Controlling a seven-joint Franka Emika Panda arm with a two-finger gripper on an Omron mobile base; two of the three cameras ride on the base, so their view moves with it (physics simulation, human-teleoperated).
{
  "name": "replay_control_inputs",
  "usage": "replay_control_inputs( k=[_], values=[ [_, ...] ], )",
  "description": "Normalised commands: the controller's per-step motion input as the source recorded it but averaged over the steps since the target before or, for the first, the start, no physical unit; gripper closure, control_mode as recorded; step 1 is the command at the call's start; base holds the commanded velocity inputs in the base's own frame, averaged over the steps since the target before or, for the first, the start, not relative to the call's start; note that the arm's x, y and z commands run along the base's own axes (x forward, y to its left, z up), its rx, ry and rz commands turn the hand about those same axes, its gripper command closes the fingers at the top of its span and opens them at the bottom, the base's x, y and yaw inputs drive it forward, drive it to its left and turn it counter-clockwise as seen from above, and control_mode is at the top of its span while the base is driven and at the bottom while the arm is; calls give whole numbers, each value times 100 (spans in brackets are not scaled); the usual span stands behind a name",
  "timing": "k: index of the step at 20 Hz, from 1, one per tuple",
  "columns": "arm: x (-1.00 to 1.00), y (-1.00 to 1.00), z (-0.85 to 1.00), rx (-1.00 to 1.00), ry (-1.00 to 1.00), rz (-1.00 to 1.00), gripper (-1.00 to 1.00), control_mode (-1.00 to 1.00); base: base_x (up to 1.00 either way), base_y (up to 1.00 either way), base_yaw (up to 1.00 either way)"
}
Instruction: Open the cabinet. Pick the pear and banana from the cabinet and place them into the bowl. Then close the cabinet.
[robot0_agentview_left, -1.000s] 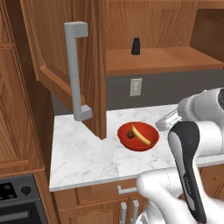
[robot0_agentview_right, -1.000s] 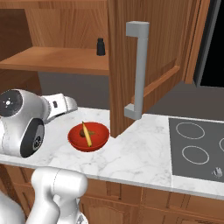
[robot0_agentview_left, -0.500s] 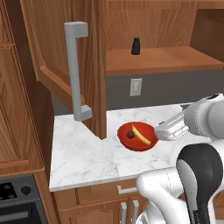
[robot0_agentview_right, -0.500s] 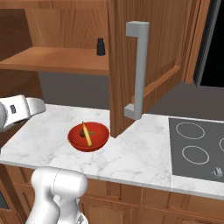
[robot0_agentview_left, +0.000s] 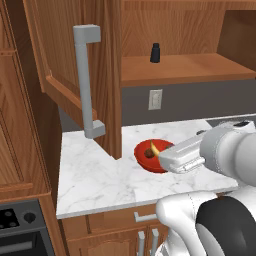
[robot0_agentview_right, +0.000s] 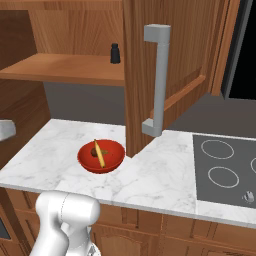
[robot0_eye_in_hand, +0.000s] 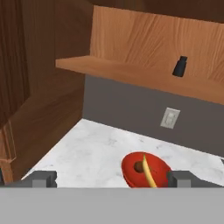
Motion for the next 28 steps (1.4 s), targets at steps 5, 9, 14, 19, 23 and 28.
replay_control_inputs(
  k=[5,9,14,19,23,28],
  values=[
    [-21,35,10,17,-11,-3,-100,-100,0,0,0],
    [-8,45,2,15,-21,-6,-100,-100,0,0,0],
    [-9,52,2,14,-25,-8,-100,-100,0,0,0],
    [0,67,0,7,-31,-11,-100,-100,0,0,0],
    [0,70,0,5,-30,-13,-100,-100,0,0,0],
    [17,69,0,1,-26,-14,-100,-100,0,0,0]
  ],
)
